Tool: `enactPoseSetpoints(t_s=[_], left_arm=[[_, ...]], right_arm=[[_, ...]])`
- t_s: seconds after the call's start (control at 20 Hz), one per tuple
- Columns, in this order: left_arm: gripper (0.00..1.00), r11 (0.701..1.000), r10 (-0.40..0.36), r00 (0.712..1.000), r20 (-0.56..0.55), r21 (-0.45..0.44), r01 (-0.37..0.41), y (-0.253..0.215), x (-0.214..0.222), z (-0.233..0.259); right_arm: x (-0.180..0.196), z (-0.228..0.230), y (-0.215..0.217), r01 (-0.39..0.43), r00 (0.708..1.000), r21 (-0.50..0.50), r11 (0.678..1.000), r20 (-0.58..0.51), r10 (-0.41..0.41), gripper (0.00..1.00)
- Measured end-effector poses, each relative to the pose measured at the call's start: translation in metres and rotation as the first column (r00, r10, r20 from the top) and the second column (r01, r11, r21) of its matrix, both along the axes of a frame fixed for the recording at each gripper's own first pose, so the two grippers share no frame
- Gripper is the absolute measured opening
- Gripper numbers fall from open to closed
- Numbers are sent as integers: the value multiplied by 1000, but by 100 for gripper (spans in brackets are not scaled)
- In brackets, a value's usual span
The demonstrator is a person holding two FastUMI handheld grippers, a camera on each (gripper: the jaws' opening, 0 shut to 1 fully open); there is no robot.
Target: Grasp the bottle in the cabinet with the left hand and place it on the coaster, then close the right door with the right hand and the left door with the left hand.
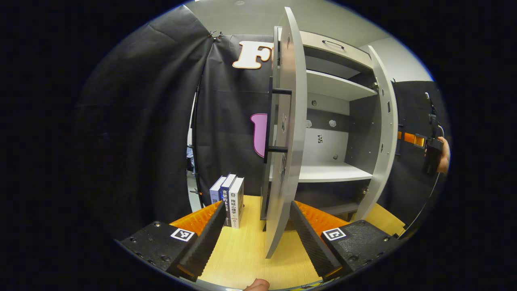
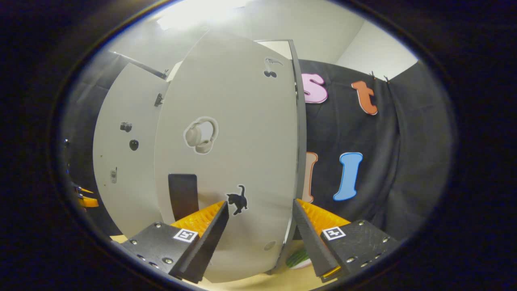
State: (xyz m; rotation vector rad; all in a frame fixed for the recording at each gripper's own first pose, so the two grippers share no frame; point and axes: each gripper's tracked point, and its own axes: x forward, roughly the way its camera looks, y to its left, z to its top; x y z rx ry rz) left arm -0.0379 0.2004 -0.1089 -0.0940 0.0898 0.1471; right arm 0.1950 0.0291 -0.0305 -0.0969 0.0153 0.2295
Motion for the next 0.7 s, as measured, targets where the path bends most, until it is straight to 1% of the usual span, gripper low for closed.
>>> enactPoseSetpoints(t_s=[0.1,0.15,0.2,0.3,0.45,0.5,0.55,0.6,0.65,0.7], left_arm=[[99,1000,-5,1000,-2,-3,5,4,4,-1],[99,1000,-11,1000,9,-1,11,6,5,4],[98,1000,-15,1000,15,-3,15,9,6,7],[100,1000,-18,1000,23,1,18,20,7,9],[95,1000,11,1000,25,20,-11,47,11,13],[98,999,28,999,22,18,-29,58,14,13],[95,999,39,999,16,9,-39,67,16,12],[97,999,50,999,4,-5,-50,76,20,11],[93,998,56,998,-15,-18,-56,85,24,9],[96,998,62,998,-26,-32,-63,94,28,10]], right_arm=[[3,-7,-6,25,1000,-16,1000,1,-25,96],[4,-10,-8,32,999,-21,999,-3,-32,94],[2,-14,-8,33,999,-21,999,-6,-33,96],[-5,-22,-13,33,999,-14,999,-13,-33,96],[-14,-33,-19,60,998,-2,998,-32,-60,96],[-17,-36,-18,66,997,2,998,-40,-66,96],[-21,-38,-16,68,997,7,998,-48,-68,96],[-27,-41,-14,72,996,14,997,-52,-71,96],[-30,-40,-13,76,996,20,997,-53,-75,96],[-31,-38,-14,86,995,27,996,-52,-84,96]])
